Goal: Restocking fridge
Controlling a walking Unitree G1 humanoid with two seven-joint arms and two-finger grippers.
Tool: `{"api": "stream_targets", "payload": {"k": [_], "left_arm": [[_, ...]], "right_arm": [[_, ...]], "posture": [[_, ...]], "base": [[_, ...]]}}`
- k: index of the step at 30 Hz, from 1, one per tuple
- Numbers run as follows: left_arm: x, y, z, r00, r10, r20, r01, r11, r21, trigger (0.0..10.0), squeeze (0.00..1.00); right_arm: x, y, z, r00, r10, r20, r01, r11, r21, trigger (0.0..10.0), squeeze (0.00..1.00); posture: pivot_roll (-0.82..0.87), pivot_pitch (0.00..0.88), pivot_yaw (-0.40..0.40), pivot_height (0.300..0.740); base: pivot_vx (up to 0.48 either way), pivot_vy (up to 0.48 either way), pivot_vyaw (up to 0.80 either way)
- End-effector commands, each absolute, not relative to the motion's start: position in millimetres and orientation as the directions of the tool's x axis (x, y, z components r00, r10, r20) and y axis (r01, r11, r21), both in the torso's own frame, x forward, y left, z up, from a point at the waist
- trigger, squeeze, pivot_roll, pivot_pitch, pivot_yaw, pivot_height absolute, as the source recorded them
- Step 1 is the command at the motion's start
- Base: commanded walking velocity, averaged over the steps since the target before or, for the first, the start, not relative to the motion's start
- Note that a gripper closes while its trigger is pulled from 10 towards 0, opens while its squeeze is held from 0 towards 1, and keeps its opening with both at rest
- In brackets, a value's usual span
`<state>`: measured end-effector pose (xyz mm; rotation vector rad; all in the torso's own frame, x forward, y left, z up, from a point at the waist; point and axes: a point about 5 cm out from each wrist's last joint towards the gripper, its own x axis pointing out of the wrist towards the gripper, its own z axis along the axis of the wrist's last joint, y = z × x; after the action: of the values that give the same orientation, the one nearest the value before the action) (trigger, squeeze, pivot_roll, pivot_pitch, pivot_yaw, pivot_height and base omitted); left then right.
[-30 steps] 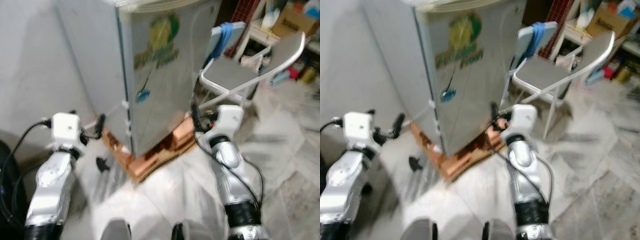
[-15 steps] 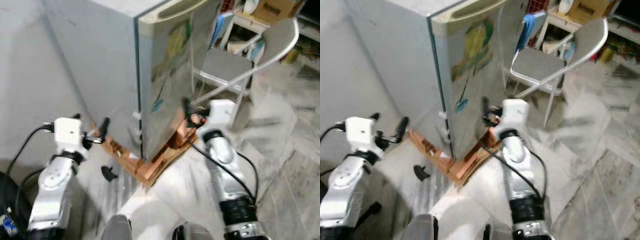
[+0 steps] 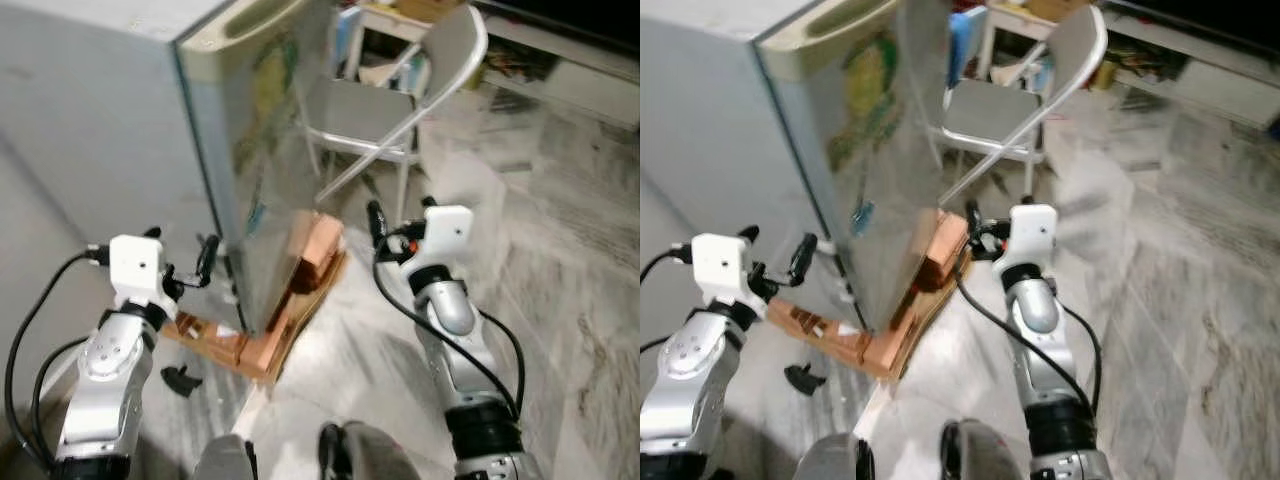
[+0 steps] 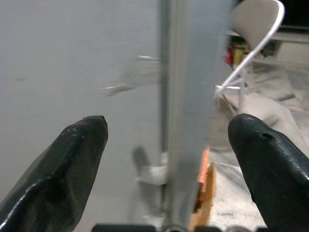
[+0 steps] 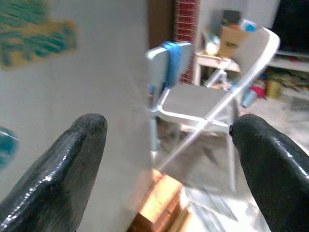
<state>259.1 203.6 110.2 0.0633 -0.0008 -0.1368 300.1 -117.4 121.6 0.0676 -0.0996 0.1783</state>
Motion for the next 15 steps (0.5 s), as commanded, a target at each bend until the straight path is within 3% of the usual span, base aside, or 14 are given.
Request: {"api": "stream_targets", "payload": {"k": [1, 12, 15], "left_arm": [[259.4, 196.1, 110.3, 0.986, -0.165, -0.001, 0.165, 0.985, 0.058, 10.0, 0.0], [257.8, 197.8, 108.8, 0.988, -0.156, -0.005, 0.156, 0.986, 0.06, 10.0, 0.0], [257.8, 201.1, 108.0, 0.992, -0.126, -0.004, 0.126, 0.99, 0.069, 10.0, 0.0]], "right_arm": [[297.4, -130.6, 120.7, 0.985, 0.142, 0.098, -0.147, 0.988, 0.05, 10.0, 0.0], [293.8, -133.7, 118.9, 0.985, 0.149, 0.082, -0.153, 0.987, 0.043, 10.0, 0.0], [292.7, -134.9, 117.7, 0.985, 0.159, 0.073, -0.162, 0.986, 0.033, 10.0, 0.0]], "posture": [[0.12, 0.106, -0.048, 0.74], [0.12, 0.109, -0.051, 0.74], [0.12, 0.107, -0.054, 0.74]], "base": [[0.0, 0.0, -0.8], [0.0, 0.0, -0.8], [0.0, 0.0, 0.0]]}}
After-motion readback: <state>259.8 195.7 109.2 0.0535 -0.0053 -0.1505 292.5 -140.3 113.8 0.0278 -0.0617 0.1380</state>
